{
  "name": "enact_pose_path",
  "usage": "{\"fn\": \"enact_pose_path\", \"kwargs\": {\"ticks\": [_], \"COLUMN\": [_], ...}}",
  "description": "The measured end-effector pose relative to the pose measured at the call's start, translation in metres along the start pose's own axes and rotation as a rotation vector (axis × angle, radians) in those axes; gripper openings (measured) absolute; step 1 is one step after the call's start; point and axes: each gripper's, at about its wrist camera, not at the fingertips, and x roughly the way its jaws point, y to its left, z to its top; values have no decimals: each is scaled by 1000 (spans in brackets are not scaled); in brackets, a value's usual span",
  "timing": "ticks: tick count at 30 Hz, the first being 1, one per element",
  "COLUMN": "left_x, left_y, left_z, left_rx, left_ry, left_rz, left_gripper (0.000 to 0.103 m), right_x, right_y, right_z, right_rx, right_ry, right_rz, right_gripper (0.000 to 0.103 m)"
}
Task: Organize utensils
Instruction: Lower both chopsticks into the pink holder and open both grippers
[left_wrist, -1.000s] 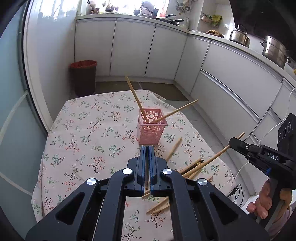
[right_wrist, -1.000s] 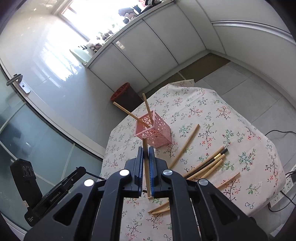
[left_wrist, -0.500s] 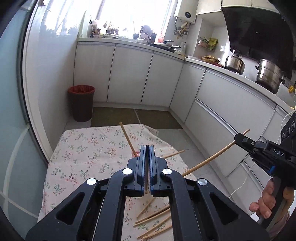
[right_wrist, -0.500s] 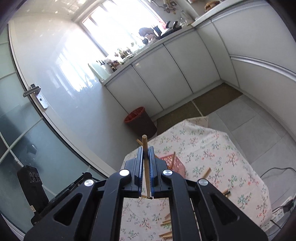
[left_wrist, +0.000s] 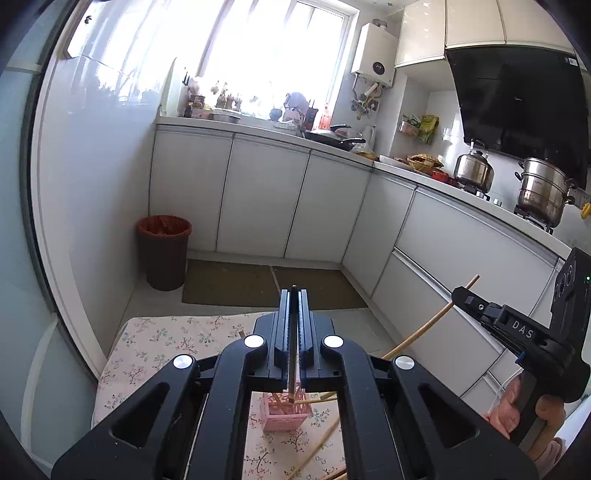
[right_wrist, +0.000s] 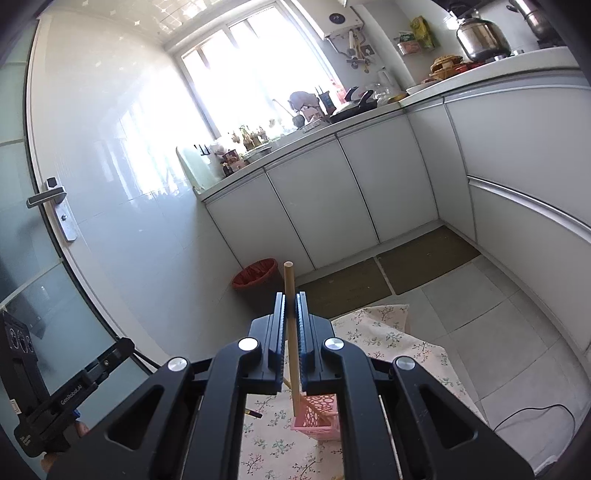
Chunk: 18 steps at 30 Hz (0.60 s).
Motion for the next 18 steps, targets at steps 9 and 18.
{"fn": "enact_pose_path", "kwargs": {"ticks": [9,18], "left_x": [33,49], "left_y": [3,7], "left_z": [-11,-19], "left_rx": [-10,-13], "left_ry": [46,81], "left_rz": [-4,-8], "left_gripper": [3,3], "right_x": [42,65], "right_y": [2,-1], "right_z": [-5,-29], "right_rx": [-73,-102], "right_ry": [8,46], "right_rz": [-37,-29], "right_gripper": [6,10]}}
